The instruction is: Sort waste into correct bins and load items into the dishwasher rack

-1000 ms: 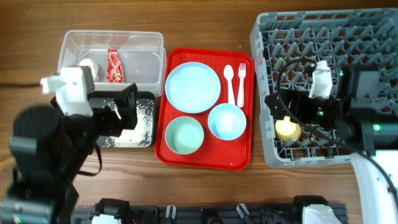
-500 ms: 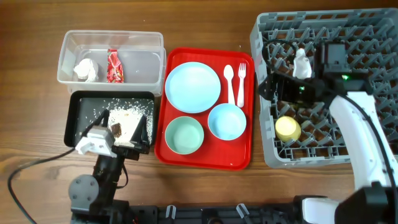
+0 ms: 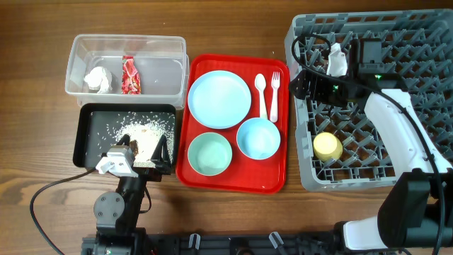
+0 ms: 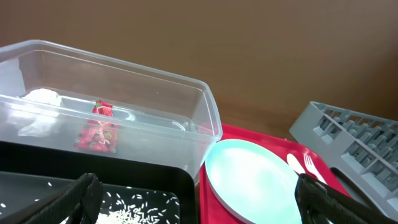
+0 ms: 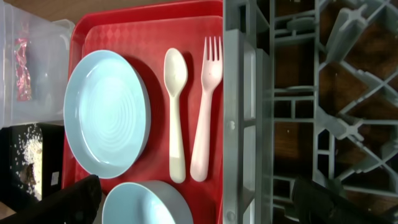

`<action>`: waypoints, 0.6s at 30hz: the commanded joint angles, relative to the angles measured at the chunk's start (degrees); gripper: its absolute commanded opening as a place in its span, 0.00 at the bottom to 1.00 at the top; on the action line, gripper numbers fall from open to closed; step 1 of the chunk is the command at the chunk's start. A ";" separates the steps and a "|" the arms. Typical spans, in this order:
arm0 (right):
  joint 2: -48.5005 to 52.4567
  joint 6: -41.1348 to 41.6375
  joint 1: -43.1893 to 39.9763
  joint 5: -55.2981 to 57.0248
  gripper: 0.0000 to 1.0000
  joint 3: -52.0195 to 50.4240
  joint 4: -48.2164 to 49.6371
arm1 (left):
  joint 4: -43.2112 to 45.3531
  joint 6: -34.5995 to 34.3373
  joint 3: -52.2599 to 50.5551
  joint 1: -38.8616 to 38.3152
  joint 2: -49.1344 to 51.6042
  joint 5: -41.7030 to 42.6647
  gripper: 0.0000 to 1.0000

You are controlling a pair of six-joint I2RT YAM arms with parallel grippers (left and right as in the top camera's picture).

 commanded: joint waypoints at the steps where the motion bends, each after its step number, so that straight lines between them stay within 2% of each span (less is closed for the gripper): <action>1: 0.90 -1.01 -0.17 0.33 1.00 0.68 0.48 | -0.26 -0.61 -0.26 0.37 -0.44 0.04 1.00; 7: 0.90 -0.57 -0.17 0.26 1.00 0.68 0.48 | -0.26 -0.61 -0.26 0.37 -0.44 0.04 1.00; 8: 0.90 2.08 -0.17 -0.09 1.00 0.68 0.72 | -0.26 -0.61 -0.26 0.37 -0.44 0.04 1.00; 10: 0.90 13.75 -0.17 -1.92 1.00 0.68 0.15 | -0.26 -0.61 -0.26 0.37 -0.44 0.04 1.00; 11: 0.87 13.29 -0.17 -5.33 1.00 0.70 0.22 | -0.26 -0.61 -0.26 0.37 -0.44 0.04 1.00; 12: 0.79 11.56 -0.17 -8.22 0.91 0.70 0.44 | -0.26 -0.61 -0.26 0.37 -0.44 0.04 1.00; 14: -0.02 10.34 0.39 -9.97 0.92 0.76 -0.87 | -0.26 -0.61 -0.26 0.37 -0.44 0.04 1.00; 15: -1.53 8.94 1.88 -7.56 1.00 0.76 -2.05 | -0.26 -0.61 -0.26 0.37 -0.44 0.04 1.00; 18: -7.67 7.89 7.30 3.23 1.00 0.76 -4.68 | -0.26 -0.61 -0.26 0.37 -0.44 0.04 1.00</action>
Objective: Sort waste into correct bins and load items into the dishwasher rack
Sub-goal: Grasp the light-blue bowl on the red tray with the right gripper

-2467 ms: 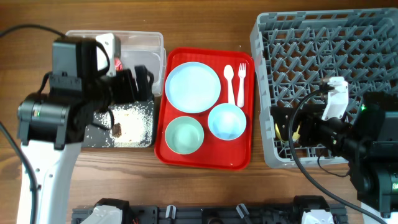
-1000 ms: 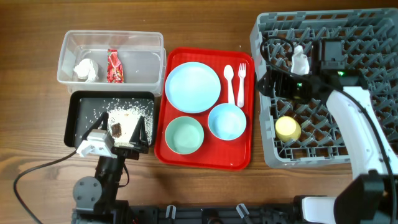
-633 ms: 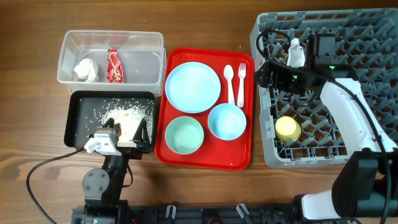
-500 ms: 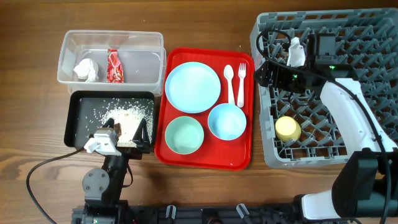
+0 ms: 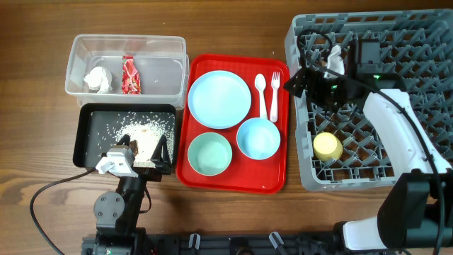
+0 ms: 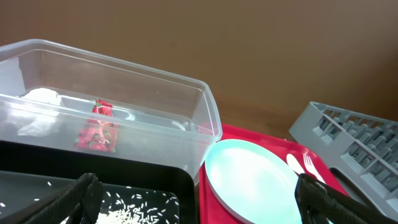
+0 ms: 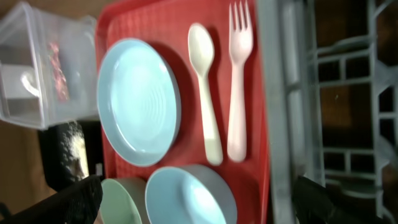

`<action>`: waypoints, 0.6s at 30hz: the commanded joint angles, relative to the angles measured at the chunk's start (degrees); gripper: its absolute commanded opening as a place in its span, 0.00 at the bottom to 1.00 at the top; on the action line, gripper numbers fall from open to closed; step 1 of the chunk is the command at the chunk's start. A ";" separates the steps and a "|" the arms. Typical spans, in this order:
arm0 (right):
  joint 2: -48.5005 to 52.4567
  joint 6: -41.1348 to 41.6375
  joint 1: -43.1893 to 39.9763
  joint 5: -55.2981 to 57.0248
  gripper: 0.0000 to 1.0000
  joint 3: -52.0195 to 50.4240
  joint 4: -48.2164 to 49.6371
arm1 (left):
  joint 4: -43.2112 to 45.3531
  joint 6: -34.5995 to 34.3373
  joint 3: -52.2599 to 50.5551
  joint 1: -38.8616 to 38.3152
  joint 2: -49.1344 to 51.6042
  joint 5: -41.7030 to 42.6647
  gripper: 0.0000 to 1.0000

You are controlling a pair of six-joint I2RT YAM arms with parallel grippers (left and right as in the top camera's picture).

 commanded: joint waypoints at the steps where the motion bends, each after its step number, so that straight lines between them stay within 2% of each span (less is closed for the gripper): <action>1: -10.45 -1.14 9.07 13.00 1.00 0.76 -2.19 | -0.26 -0.46 -0.26 0.37 -0.44 0.04 1.00; 4: -18.18 -3.26 20.72 24.24 1.00 0.76 -2.03 | -0.26 -0.46 -0.26 0.37 -0.44 0.04 1.00; 8: -24.24 -3.41 32.33 24.98 0.99 0.74 0.66 | -0.26 -0.46 -0.26 0.37 -0.44 0.04 1.00; 12: -22.03 -0.15 34.97 25.55 0.99 -0.42 -0.98 | -0.26 -0.46 -0.26 0.37 -0.44 0.04 1.00; 14: -17.46 4.55 34.60 31.98 0.98 -1.20 -4.52 | -0.26 -0.46 -0.26 0.37 -0.44 0.04 1.00; 15: -15.47 5.05 34.29 33.97 0.96 -1.20 -5.60 | -0.26 -0.46 -0.26 0.37 -0.44 0.04 1.00; 16: -12.44 4.94 33.73 34.99 0.89 -1.20 -6.05 | -0.26 -0.46 -0.26 0.37 -0.44 0.04 1.00; 18: -7.39 5.05 32.72 36.39 0.85 -1.20 -5.97 | -0.26 -0.46 -0.26 0.37 -0.44 0.04 1.00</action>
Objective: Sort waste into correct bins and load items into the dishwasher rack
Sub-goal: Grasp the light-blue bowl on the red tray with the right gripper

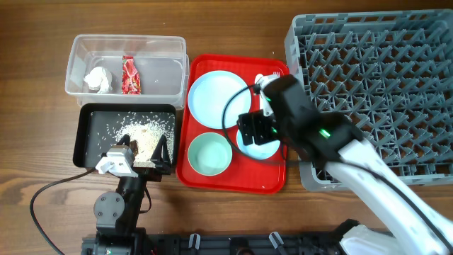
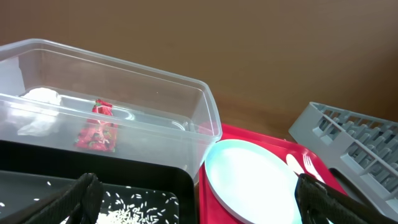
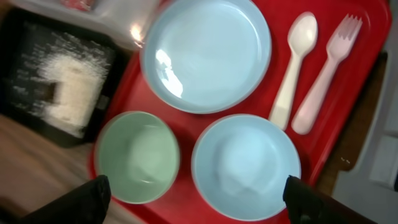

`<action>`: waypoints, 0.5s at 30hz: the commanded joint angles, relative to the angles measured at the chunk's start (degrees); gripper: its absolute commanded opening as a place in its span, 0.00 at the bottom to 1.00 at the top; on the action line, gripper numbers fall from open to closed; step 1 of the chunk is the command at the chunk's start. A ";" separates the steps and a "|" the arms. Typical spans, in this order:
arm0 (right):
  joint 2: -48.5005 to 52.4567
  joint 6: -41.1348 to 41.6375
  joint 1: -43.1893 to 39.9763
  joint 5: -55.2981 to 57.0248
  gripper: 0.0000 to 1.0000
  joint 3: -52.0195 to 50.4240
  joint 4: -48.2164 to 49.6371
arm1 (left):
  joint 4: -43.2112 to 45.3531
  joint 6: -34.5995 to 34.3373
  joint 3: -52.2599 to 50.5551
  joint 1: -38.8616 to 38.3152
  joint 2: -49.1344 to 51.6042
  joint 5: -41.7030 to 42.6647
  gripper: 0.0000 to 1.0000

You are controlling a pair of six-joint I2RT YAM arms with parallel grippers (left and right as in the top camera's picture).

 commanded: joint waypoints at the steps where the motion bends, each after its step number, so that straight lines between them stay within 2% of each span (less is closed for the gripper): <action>1: 8.66 2.82 -2.08 7.78 0.82 -1.03 -0.26 | -0.26 -0.31 -0.26 0.37 -0.46 0.04 1.00; 4: 15.96 2.91 -5.92 8.48 0.76 -1.03 0.20 | -0.26 -0.31 -0.26 0.37 -0.46 0.04 1.00; 6: 21.55 -2.71 -8.46 2.19 0.71 -1.03 0.55 | -0.26 -0.31 -0.26 0.37 -0.46 0.04 1.00; 8: 24.92 -4.09 -8.96 0.83 0.68 -1.03 0.57 | -0.26 -0.31 -0.26 0.37 -0.46 0.04 1.00; 9: 26.16 -4.28 -8.94 0.79 0.56 -1.03 0.52 | -0.26 -0.31 -0.26 0.37 -0.46 0.04 1.00; 10: 27.63 -5.44 -8.94 -0.57 0.36 -1.03 0.31 | -0.26 -0.31 -0.26 0.37 -0.46 0.04 1.00; 11: 28.30 -5.57 -8.94 -1.36 0.25 -1.03 0.00 | -0.26 -0.31 -0.26 0.37 -0.46 0.04 1.00; 15: 27.63 -4.92 -8.94 -1.25 0.08 -1.03 -0.59 | -0.26 -0.31 -0.26 0.37 -0.46 0.04 1.00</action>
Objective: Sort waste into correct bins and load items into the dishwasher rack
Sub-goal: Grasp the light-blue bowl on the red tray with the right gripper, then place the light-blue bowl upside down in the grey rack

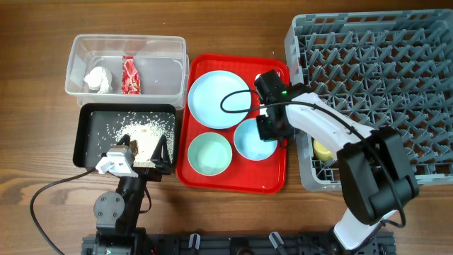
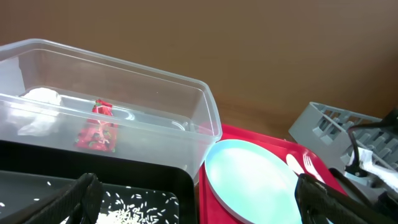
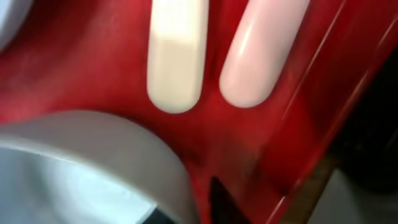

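Observation:
A red tray (image 1: pixel 233 183) holds a pale blue plate (image 1: pixel 219 99), a green bowl (image 1: pixel 209 154), a blue bowl (image 1: pixel 249 144), a cream spoon (image 3: pixel 177 56) and a pink fork (image 3: pixel 261 56). My right gripper (image 1: pixel 272 129) is low at the blue bowl's right rim. In the blurred right wrist view the right gripper (image 3: pixel 186 208) has its jaws nearly together across the rim of the blue bowl (image 3: pixel 74 168). My left gripper (image 2: pixel 198 183) stands open and holds nothing above the black tray (image 1: pixel 88 134) of rice.
The grey dishwasher rack (image 1: pixel 396 71) stands on the right with a yellow cup (image 1: pixel 324 150) in it. A clear bin (image 1: pixel 127 39) at the back left holds a red wrapper (image 1: pixel 129 76) and a crumpled white tissue (image 1: pixel 98 79).
My right gripper was open high above the tray. Now it is down at the blue bowl's right rim with its jaws closed across it. The left arm has not moved.
My right gripper was open over the rack's left edge, then a little nearer the tray. Then it was open high above the plate and bowls. Now it is low, shut on the blue bowl's rim. The left gripper stayed open above the black tray.

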`<action>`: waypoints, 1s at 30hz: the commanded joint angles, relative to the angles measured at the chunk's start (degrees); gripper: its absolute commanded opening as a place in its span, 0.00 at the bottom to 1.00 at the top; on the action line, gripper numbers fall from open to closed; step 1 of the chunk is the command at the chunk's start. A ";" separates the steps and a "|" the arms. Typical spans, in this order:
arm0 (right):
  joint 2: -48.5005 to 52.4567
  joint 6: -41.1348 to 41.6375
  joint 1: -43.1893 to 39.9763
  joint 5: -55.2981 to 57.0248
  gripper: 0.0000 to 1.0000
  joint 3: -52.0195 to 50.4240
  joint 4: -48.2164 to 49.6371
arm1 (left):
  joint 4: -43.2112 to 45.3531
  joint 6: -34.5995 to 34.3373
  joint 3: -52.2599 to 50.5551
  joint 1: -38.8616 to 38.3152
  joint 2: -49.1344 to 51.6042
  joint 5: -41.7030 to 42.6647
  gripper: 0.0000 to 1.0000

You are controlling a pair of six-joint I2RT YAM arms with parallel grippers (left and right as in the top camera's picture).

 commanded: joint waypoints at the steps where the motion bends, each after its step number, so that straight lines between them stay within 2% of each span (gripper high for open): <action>1: -1.31 -0.46 0.17 -1.11 0.05 -0.15 -0.24 | -0.26 -0.31 -0.26 0.37 -0.46 0.04 1.00; 4: -5.84 1.46 0.20 2.49 0.05 -0.11 -1.36 | -0.26 -0.31 -0.26 0.37 -0.46 0.04 1.00; 11: -30.64 5.16 0.07 19.30 0.04 -0.09 -2.82 | -0.26 -0.31 -0.26 0.37 -0.46 0.04 1.00; 12: -33.42 6.75 -0.02 23.74 0.04 -0.09 -2.93 | -0.26 -0.31 -0.26 0.37 -0.46 0.04 1.00; 16: -40.52 13.40 -0.20 53.40 0.04 -0.09 -2.54 | -0.26 -0.31 -0.26 0.37 -0.46 0.04 1.00; 20: -38.97 11.34 -0.42 68.39 0.04 -0.11 -2.54 | -0.26 -0.31 -0.26 0.37 -0.46 0.04 1.00; 26: -29.33 6.29 -9.05 74.75 0.04 -0.11 -2.64 | -0.26 -0.31 -0.26 0.37 -0.46 0.04 1.00; 30: -23.56 6.82 -17.05 72.48 0.04 -0.11 -1.70 | -0.26 -0.31 -0.26 0.37 -0.46 0.04 1.00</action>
